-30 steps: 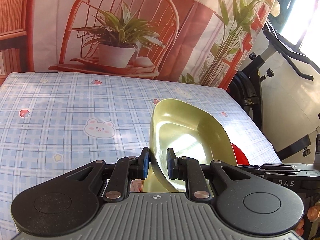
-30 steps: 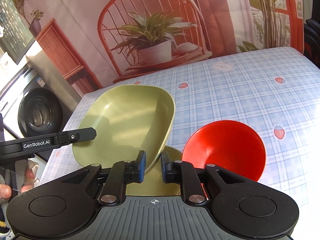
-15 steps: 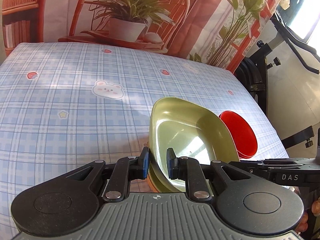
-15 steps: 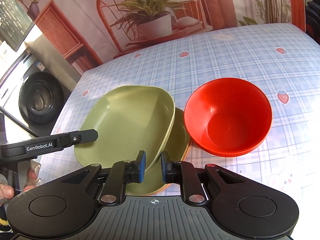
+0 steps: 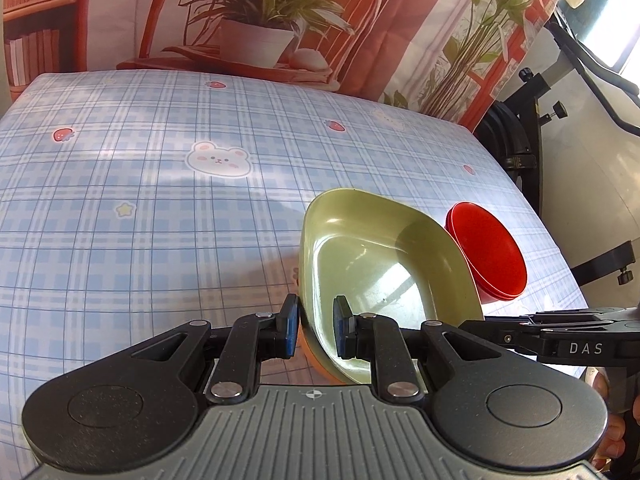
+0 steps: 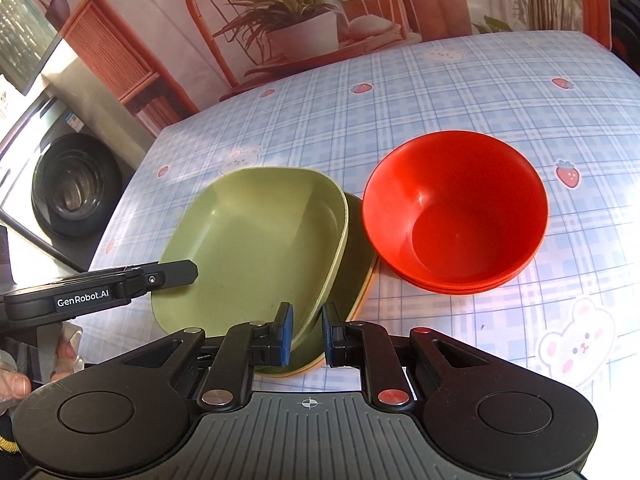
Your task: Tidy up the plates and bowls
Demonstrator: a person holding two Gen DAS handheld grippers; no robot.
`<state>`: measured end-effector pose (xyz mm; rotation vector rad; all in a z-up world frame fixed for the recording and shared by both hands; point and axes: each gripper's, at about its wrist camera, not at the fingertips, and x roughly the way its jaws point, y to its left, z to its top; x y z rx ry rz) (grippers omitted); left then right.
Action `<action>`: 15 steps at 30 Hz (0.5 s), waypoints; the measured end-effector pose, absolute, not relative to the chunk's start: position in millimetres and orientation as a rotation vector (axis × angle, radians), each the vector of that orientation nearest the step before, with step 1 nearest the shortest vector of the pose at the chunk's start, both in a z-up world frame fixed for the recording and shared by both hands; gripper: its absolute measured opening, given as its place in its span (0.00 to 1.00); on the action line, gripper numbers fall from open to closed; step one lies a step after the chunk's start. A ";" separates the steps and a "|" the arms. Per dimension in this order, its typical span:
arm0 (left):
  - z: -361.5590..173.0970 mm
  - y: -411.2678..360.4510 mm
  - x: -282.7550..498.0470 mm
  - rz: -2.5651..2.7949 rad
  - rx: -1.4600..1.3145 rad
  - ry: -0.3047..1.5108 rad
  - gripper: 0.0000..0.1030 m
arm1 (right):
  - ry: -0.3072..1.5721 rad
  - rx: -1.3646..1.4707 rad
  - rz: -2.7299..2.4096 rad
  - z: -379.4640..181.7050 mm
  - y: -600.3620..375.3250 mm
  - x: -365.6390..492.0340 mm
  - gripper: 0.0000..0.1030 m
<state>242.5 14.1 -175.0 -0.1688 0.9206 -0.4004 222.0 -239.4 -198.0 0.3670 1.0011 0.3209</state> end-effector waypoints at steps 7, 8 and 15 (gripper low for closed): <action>-178.8 9.7 246.8 -0.410 -0.147 0.931 0.18 | 1.003 0.361 0.316 -197.9 -238.2 223.1 0.15; -179.2 9.2 247.2 -0.411 -0.145 0.932 0.18 | 1.002 0.364 0.317 -197.9 -238.4 222.7 0.15; -183.5 11.8 250.9 -0.410 -0.144 0.941 0.18 | 0.992 0.378 0.320 -198.0 -240.4 219.0 0.16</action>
